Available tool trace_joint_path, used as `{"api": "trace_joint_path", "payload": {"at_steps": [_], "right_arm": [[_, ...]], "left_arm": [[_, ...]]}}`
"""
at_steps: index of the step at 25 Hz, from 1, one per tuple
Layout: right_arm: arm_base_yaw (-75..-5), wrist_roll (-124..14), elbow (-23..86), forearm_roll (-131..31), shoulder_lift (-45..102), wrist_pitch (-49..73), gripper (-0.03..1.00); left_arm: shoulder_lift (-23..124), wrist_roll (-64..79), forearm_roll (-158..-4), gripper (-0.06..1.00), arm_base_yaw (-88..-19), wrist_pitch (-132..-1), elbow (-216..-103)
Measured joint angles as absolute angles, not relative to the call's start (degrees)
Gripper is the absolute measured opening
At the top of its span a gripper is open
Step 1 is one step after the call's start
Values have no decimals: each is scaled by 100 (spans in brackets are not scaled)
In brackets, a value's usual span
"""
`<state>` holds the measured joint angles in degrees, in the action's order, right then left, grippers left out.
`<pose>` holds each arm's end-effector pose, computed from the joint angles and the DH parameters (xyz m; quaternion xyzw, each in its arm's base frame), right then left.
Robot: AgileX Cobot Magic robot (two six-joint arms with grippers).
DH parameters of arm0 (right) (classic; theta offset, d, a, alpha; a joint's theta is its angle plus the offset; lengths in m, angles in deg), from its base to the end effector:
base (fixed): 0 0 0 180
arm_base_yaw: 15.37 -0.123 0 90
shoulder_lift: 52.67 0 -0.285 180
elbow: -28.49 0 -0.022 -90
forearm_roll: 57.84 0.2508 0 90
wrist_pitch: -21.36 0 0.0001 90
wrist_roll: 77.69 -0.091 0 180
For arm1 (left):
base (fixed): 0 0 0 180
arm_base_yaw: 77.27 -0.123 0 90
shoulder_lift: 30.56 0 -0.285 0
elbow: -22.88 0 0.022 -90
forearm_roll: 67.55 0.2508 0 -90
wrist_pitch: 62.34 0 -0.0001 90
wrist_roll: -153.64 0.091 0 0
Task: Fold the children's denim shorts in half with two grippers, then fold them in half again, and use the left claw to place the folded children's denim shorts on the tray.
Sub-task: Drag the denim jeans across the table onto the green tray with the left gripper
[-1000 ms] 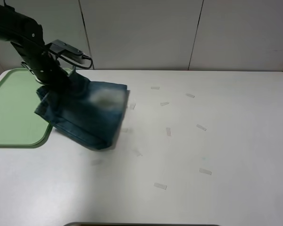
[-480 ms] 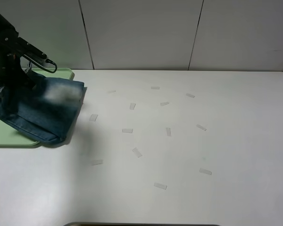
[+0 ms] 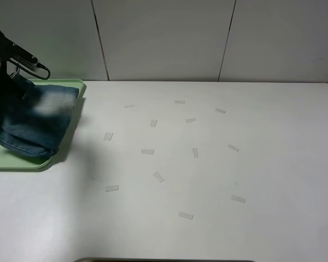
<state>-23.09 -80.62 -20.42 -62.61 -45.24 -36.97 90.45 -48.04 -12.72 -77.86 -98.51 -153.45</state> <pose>-0.0026 -0.0069 0.2793 -0.0344 0.8404 0.0086 0.5408 0.4078 0.0482 0.1754 0.1462 0.9209 0.2972 0.2055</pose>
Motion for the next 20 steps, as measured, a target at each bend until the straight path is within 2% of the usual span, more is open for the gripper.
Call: {"api": "trace_joint_path", "payload": {"at_steps": [10,20], "right_arm": [[-2309,-8067,-2042,-6295,-4524,-3697,69],[-2309,-8067,-2042,-6308,-4524,-3697,69]], "left_arm": [[9045,-4849,-596,19,-7786,-9551,-15345],[9045,-4862,-614,19,-7786,-9473,-15345]]}}
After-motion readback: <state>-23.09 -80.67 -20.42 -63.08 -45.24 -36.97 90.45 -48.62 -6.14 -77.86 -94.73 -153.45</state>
